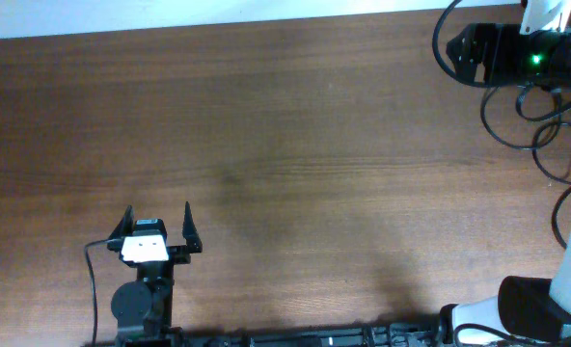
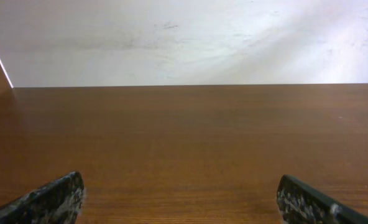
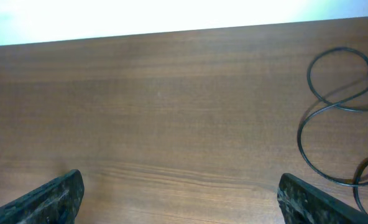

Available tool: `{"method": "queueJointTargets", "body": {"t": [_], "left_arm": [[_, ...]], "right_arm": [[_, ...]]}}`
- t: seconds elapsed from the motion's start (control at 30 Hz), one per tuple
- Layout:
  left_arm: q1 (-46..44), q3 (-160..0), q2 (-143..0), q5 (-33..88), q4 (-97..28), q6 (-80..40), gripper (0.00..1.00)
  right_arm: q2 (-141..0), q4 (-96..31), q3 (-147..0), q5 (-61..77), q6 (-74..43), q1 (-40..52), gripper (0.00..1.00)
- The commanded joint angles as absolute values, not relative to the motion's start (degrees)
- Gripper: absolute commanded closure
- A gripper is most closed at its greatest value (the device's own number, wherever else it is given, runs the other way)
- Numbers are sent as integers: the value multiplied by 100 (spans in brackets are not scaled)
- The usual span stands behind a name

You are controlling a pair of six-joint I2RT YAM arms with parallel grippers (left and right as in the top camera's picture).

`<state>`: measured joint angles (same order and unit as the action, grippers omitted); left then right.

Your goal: Untangle cables

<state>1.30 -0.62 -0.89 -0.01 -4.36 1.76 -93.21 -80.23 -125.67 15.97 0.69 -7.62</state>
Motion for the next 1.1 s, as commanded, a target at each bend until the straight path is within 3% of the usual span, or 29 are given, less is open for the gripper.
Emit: {"method": "queueJointTargets", "body": {"t": [0.0,0.2,0.33,0.57,1.07], "left_arm": [[128,-54,-34,21,-482,263,1],[128,-54,-34,21,-482,263,1],[128,-54,-34,21,-482,263,1],[128,-54,-34,21,-482,263,1],[128,-54,-34,21,-482,263,1]], "right_arm": [[-9347,-8189,-12591,1500,117,-733,1],[-8982,-8501,-12042,961,126,-128,1],[-8226,-7644,-10731,937,126,303,1],[-6383,-4329,-6735,875,123,338,1],[-3826,2768,-1435,989,106,338,1]]}}
